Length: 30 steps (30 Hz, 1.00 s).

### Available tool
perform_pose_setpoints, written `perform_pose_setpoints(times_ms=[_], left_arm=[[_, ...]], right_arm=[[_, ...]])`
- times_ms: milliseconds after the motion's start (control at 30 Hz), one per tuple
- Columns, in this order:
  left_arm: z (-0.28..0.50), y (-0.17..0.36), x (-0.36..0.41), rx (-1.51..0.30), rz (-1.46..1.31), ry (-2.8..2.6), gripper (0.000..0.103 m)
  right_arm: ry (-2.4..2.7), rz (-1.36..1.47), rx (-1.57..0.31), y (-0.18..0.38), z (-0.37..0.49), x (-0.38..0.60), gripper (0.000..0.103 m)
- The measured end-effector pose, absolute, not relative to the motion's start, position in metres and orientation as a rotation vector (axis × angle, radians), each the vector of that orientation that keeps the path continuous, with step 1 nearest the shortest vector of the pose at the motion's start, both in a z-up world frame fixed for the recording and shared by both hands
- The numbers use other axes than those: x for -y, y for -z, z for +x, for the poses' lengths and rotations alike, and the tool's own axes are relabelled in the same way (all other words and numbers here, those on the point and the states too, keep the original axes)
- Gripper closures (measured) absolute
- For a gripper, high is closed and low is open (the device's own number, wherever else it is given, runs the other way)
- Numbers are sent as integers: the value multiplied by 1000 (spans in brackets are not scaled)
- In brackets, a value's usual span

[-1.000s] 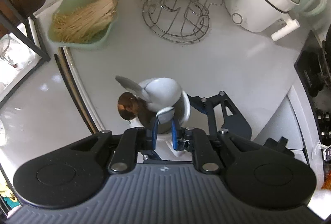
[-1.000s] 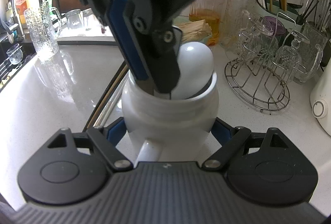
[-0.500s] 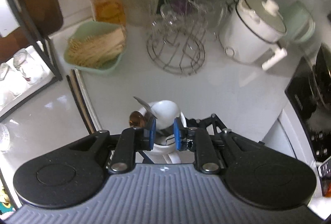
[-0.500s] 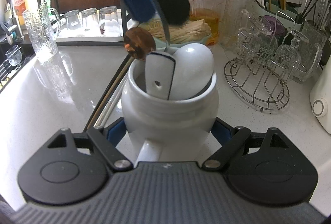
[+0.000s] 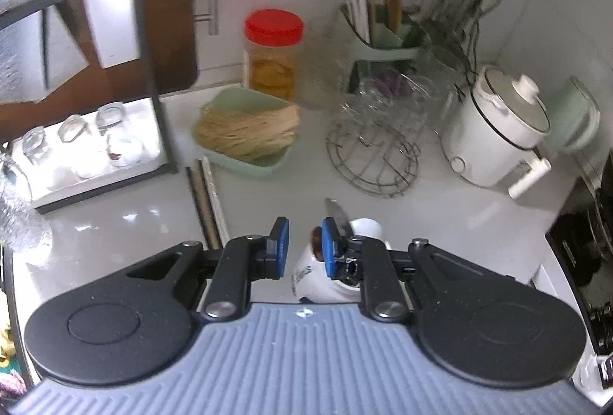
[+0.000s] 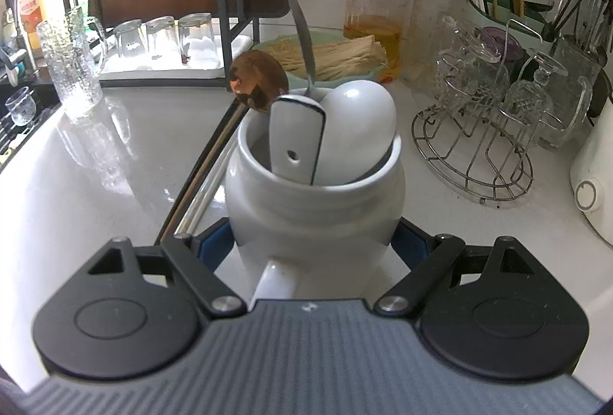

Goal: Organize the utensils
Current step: 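Move the left tool back to the chopsticks on the counter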

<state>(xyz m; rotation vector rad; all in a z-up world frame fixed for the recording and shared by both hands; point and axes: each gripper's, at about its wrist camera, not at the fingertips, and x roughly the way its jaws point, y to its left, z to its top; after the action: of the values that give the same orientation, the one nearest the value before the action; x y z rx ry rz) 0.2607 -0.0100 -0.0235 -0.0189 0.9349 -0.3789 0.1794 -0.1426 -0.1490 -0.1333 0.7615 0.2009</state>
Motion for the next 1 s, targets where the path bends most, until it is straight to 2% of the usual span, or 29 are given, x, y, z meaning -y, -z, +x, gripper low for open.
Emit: perform_pose_setpoints(times_ms=[267,433,700,1000], left_arm=[[252,47,-20,-920,-78,336,82],[257,86,-26,-917,-2,286,82],[272,160,-44,-1005,-34,243,82],[285,192,-44,-986,-23,219,82]], right_arm=[[-189,-127,-762,149,179,142,13],[-180,-123,-768,149,178,142,13],[-163,-121,-790,147,179,140,13],[-149,-114,-803,147,181,140,13]])
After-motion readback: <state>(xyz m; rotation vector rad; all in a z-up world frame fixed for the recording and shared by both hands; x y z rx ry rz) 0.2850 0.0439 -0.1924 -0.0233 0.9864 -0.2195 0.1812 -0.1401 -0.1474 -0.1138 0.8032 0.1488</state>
